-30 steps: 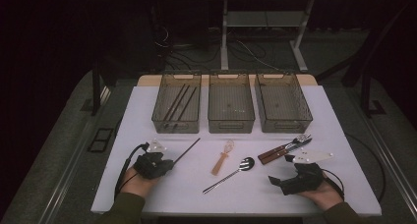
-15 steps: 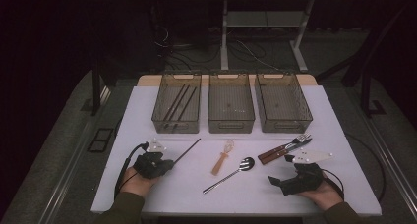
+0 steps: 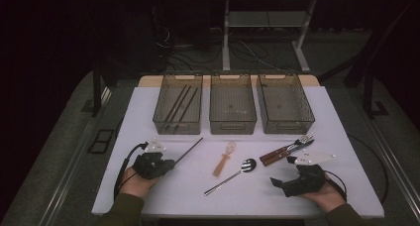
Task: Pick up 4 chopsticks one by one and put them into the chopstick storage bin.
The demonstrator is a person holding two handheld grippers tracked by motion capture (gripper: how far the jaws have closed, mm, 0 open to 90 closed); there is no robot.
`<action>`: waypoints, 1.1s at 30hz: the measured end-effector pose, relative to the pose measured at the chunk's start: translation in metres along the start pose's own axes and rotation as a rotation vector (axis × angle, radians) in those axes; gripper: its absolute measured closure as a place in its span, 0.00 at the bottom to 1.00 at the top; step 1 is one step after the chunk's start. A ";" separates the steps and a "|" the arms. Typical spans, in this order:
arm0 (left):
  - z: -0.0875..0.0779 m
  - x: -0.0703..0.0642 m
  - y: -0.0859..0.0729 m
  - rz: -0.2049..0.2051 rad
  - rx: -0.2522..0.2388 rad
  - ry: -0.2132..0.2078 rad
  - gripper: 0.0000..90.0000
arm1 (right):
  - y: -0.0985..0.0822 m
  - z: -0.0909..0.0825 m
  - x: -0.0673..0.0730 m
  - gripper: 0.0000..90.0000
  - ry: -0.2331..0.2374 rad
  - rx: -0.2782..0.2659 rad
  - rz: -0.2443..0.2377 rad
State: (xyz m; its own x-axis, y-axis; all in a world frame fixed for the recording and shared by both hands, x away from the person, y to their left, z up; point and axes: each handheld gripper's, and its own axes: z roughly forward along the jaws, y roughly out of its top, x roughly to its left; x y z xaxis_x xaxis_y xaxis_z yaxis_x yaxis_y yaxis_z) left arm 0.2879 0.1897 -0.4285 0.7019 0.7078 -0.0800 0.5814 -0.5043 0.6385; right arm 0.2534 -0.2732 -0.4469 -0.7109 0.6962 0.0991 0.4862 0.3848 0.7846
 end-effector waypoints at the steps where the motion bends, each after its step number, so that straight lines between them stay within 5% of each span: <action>1: -0.001 0.000 0.001 -0.001 -0.001 0.001 0.95 | 0.000 0.000 0.000 0.02 0.000 0.000 0.000; 18: -0.015 -0.002 0.010 0.022 -0.072 -0.037 0.95 | 0.000 0.001 -0.001 0.02 0.005 0.000 0.002; 33: -0.023 0.001 0.023 0.019 -0.187 -0.061 0.95 | 0.000 0.002 -0.001 0.02 0.004 0.002 0.003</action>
State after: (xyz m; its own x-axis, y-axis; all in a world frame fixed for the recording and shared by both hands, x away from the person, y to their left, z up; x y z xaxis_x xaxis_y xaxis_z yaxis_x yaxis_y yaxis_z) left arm 0.2925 0.1903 -0.3965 0.7390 0.6648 -0.1094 0.4854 -0.4127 0.7708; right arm 0.2550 -0.2730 -0.4481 -0.7117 0.6947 0.1043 0.4893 0.3837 0.7832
